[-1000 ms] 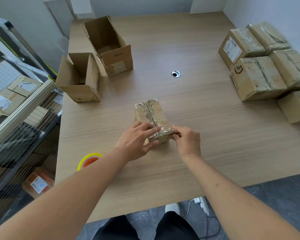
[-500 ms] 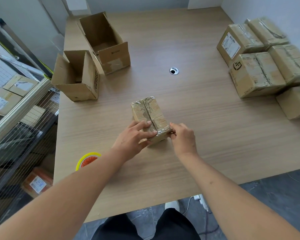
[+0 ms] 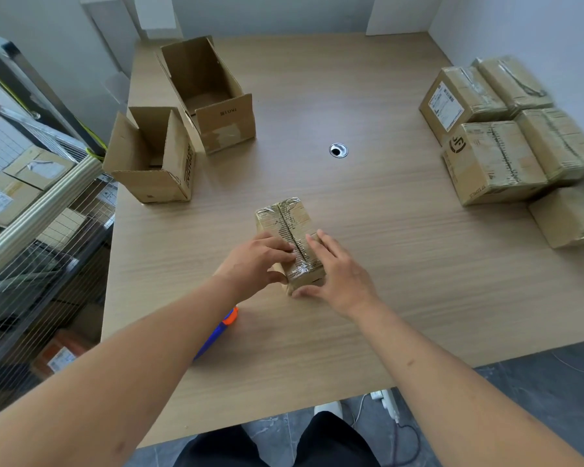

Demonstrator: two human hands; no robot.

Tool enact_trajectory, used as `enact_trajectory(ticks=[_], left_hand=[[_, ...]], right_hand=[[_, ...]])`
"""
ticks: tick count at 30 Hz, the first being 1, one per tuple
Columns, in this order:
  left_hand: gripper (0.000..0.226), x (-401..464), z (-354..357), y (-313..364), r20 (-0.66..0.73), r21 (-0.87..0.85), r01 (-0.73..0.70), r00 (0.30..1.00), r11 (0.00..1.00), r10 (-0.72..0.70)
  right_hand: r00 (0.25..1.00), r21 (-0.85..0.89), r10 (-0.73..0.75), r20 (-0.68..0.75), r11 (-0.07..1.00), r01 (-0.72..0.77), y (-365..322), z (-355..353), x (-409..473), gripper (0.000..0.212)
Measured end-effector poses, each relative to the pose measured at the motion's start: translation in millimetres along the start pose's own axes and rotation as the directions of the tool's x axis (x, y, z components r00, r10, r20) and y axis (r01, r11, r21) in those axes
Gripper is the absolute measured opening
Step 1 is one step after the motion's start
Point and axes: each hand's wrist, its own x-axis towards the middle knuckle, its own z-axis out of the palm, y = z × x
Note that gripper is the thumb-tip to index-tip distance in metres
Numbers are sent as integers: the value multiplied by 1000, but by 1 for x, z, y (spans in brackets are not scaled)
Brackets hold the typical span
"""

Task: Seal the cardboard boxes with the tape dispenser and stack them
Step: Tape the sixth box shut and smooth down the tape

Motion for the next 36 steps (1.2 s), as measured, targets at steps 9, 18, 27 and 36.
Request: enact_trajectory(ticks=[9,18,27,36], left_hand=[[53,6,-9,0,2,118,-22,1000,993,22],[68,-10,9,-6,-46,99,119,992,988,-115],[107,-11,-17,-3,28,274,263,959,925,-281],[71,-20,-31,-15,28,214,432,894,876,-447]], right_hand=[[977,-182,-88,-192,982,53,-7,10,13,107],[977,-208,-128,-170,974,92,-2,15,13,104],[1000,-154,16,-4,988,-17,-27,-14,29,119],[982,-164,178,60,972,-166,-50,8,40,93]])
